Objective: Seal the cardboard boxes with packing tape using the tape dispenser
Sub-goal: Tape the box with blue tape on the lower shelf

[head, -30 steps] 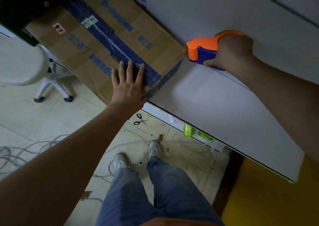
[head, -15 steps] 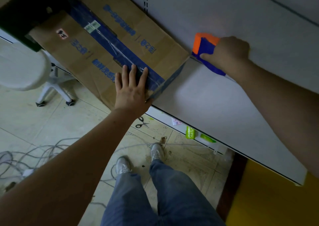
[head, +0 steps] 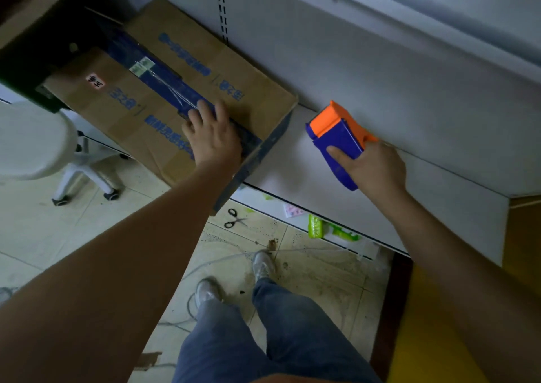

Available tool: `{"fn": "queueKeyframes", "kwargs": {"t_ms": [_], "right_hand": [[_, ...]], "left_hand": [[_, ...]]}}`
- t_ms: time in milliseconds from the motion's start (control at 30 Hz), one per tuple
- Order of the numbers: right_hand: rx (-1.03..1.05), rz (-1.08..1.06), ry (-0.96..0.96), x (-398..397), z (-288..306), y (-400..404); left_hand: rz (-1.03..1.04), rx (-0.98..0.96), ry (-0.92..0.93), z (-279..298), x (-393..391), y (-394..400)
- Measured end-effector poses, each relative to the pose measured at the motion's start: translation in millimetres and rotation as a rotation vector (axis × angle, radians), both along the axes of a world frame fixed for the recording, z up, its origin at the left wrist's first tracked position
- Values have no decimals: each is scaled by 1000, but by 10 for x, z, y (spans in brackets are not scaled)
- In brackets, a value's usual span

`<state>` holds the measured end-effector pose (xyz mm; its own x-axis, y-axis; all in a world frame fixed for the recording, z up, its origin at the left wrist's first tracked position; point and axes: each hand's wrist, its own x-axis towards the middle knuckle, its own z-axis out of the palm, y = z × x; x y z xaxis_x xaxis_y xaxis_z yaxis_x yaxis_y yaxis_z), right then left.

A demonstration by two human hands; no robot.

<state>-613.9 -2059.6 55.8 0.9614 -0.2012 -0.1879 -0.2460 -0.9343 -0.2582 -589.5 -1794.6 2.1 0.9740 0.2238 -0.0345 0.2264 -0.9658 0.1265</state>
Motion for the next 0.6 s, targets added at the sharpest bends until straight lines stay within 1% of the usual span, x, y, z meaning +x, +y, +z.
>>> {"fn": "queueKeyframes", "kwargs": {"t_ms": [33, 67, 100, 133, 167, 200, 267, 333, 400, 533, 600], "right_hand": [[20, -15, 12, -57, -54, -18], [43, -28, 23, -108, -108, -28], [71, -46, 29, -155, -159, -34], [106, -68, 29, -202, -207, -37], [143, -92, 26, -247, -256, -42], [179, -118, 22, -291, -304, -41], [237, -162, 18, -368, -382, -34], [264, -176, 8, -429, -446, -30], [276, -179, -6, -473, -494, -28], [315, -196, -17, -530, -542, -14], [354, -208, -35, -565, -555, -14]], "left_hand": [[-66, -17, -77, 28, 44, -55], [-216, -38, -135, 35, 83, -126], [-413, -59, -161, 29, 111, -211], [-609, -59, -147, 4, 137, -306], [-742, -20, -95, -24, 173, -384], [-812, 41, -29, -88, 241, -432], [-800, 122, 62, -208, 400, -471], [-740, 100, 107, -254, 541, -508], [-656, 29, 110, -263, 668, -550], [-592, 93, 16, -217, 747, -725], [-552, 93, 51, -187, 849, -801]]}}
